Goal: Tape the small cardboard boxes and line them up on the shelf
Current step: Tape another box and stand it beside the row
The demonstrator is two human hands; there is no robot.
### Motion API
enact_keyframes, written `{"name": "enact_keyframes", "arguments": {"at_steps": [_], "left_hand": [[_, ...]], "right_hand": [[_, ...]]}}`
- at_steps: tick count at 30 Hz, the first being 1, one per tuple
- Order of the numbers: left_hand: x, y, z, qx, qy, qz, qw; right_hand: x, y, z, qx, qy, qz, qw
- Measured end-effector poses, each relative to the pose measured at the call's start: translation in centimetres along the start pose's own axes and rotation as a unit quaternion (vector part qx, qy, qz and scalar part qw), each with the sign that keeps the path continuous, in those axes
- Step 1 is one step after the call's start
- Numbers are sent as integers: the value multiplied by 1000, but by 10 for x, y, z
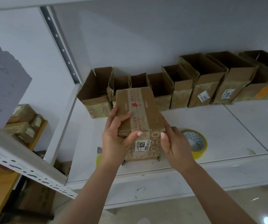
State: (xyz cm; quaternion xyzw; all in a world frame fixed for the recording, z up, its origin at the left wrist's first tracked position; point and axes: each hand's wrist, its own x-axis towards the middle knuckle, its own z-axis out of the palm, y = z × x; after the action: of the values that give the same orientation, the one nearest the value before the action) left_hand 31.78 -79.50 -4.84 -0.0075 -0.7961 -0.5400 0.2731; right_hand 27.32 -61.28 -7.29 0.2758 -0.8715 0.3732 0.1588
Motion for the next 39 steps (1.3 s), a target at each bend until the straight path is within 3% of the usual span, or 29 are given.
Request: {"name": "enact_keyframes", "arguments": {"at_steps": [3, 8, 15, 19, 22, 27, 31, 39], "left_hand": [[0, -1, 0, 2, 8, 1, 1000], [1, -2, 0, -3, 3, 15, 1000], [1, 4, -2, 1, -15, 2, 1000], [3, 12, -9, 64, -62, 4, 996], [4, 16, -7, 154, -83, 86, 981], [4, 12, -3, 168, -43, 123, 977], [4, 11, -1, 176, -43, 122, 976], [11, 15, -26, 193, -141, 71, 968]], "right_hand": [[2, -6, 2, -5, 23, -5, 1000], [2, 1, -2, 83, -31, 1, 996], [4, 6, -1, 111, -47, 21, 992], [14, 4, -5, 119, -22, -44, 992], [18, 0, -3, 107, -16, -57, 992], [16, -8, 5, 157, 56, -52, 985], [16, -11, 7, 157, 66, -32, 985], [20, -6, -8, 201, -12, 6, 980]]}}
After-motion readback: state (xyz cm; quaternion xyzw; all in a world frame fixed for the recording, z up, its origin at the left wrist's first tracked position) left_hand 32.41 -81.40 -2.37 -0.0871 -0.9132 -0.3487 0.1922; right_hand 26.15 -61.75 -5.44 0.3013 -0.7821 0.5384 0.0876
